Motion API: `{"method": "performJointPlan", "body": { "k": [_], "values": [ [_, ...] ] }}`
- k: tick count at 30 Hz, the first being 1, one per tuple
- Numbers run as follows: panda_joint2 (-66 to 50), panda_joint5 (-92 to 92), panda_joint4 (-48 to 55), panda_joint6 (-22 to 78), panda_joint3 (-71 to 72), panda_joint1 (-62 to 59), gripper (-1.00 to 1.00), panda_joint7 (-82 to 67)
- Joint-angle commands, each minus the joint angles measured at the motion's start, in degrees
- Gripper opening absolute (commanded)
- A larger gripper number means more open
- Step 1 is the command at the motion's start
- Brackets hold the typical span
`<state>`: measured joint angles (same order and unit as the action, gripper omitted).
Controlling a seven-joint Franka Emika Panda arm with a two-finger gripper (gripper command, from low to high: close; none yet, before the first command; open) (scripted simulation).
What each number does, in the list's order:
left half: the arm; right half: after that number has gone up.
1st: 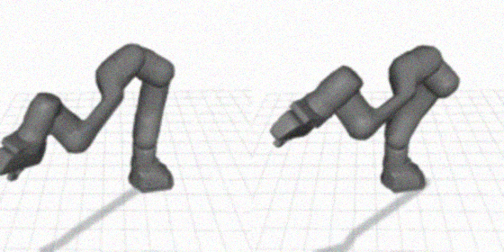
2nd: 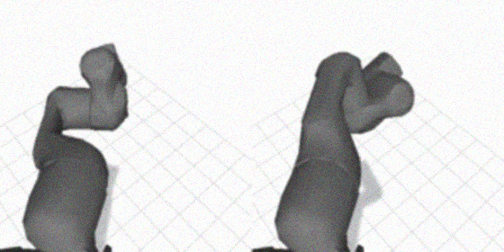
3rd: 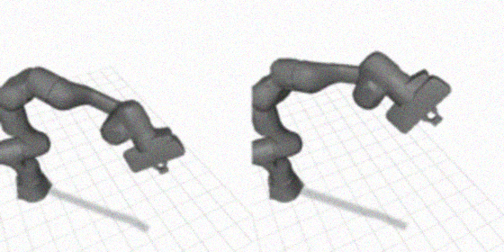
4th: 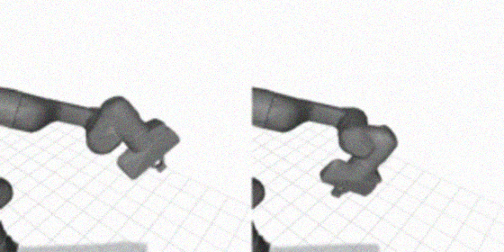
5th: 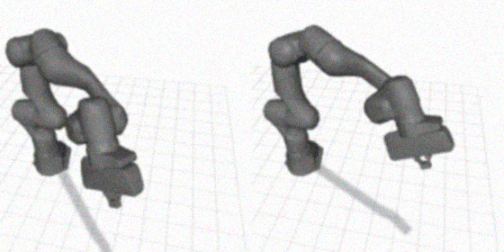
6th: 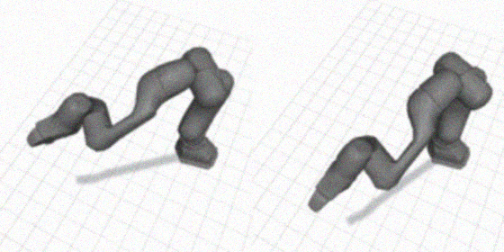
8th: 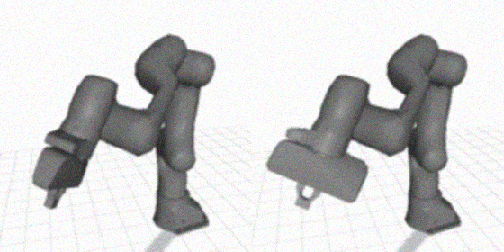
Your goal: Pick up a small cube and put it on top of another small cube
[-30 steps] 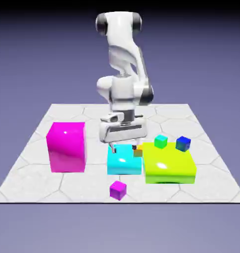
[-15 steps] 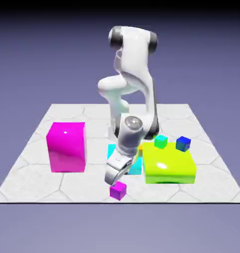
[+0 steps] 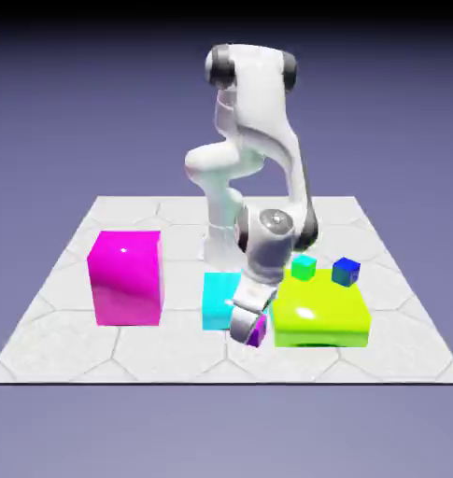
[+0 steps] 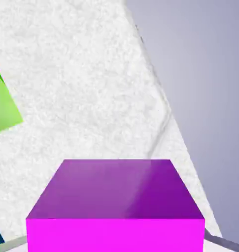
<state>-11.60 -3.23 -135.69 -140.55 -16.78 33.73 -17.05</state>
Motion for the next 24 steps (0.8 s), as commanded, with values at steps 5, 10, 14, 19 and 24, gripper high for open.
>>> {"method": "performJointPlan", "body": {
  "k": [5, 10, 14, 19, 24],
  "values": [
    [10.4, -3.7, -5.5, 2.2, 9.8, 4.3, -1.00, -8.9],
    [20.8, -7.3, -11.0, 4.4, 19.6, 8.5, -1.00, -17.8],
    [27.8, -9.8, -14.7, 5.9, 26.2, 11.4, -1.00, -23.9],
    [19.6, -15.5, -16.9, -4.1, 25.5, 9.8, -1.00, -19.6],
    [22.3, -13.6, -16.1, -0.8, 25.7, 10.3, 1.00, -21.0]
  ]
}}
